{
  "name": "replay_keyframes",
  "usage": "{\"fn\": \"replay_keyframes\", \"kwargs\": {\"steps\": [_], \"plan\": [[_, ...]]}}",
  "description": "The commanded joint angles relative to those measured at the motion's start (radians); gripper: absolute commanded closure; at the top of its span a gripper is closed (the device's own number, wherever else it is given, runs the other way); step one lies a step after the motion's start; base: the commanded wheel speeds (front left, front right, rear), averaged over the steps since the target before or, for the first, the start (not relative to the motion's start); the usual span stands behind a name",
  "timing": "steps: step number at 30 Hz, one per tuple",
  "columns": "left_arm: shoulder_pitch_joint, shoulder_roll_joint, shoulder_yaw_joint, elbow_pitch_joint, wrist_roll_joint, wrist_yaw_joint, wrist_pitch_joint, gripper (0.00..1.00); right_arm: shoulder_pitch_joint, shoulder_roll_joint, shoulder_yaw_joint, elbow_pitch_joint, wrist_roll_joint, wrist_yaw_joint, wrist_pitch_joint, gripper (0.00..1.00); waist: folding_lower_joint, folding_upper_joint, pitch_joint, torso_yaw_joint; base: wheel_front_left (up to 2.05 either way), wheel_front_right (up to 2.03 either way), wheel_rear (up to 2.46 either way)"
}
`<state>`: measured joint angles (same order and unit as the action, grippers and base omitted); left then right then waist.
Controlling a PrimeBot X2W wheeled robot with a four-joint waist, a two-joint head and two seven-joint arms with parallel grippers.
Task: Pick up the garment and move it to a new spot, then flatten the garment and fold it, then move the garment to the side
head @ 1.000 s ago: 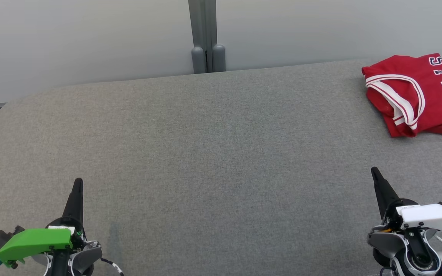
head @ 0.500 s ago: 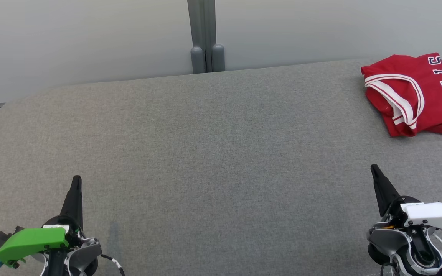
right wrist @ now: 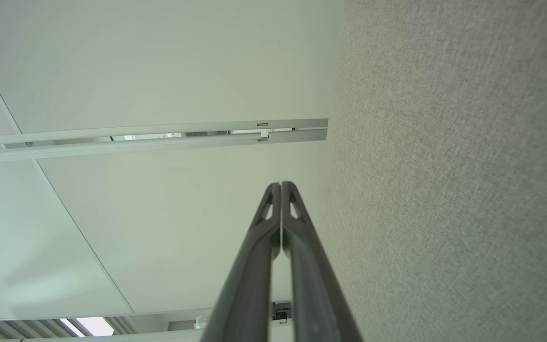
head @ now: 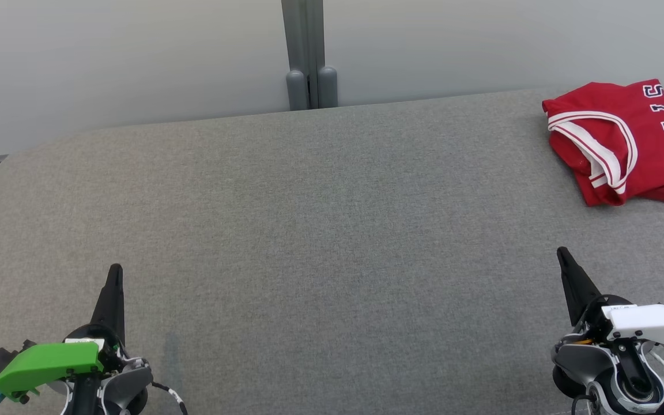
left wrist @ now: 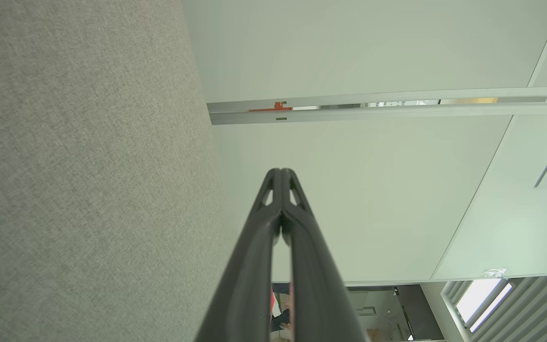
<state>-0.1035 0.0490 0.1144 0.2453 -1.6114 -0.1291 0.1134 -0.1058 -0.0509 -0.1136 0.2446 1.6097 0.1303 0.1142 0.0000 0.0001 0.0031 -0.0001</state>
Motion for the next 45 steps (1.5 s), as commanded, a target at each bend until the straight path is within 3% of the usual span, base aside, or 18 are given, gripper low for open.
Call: {"fn": "replay_keyframes", "kwargs": {"steps": [1, 45], "plan": [[-0.01, 0.0, 0.003, 0.001, -0.003, -0.005, 0.004, 1.0, -0.006, 0.0, -0.002, 0.002, 0.006, 0.001, 0.003, 1.0, 0.0, -0.0001, 0.0, 0.0, 0.0, 0.0, 0.0], [-0.01, 0.0, 0.003, 0.001, -0.003, -0.005, 0.003, 1.0, -0.006, 0.001, -0.003, 0.001, 0.005, 0.001, 0.003, 1.0, 0.0, -0.0001, 0.0, 0.0, 0.0, 0.0, 0.0]]}}
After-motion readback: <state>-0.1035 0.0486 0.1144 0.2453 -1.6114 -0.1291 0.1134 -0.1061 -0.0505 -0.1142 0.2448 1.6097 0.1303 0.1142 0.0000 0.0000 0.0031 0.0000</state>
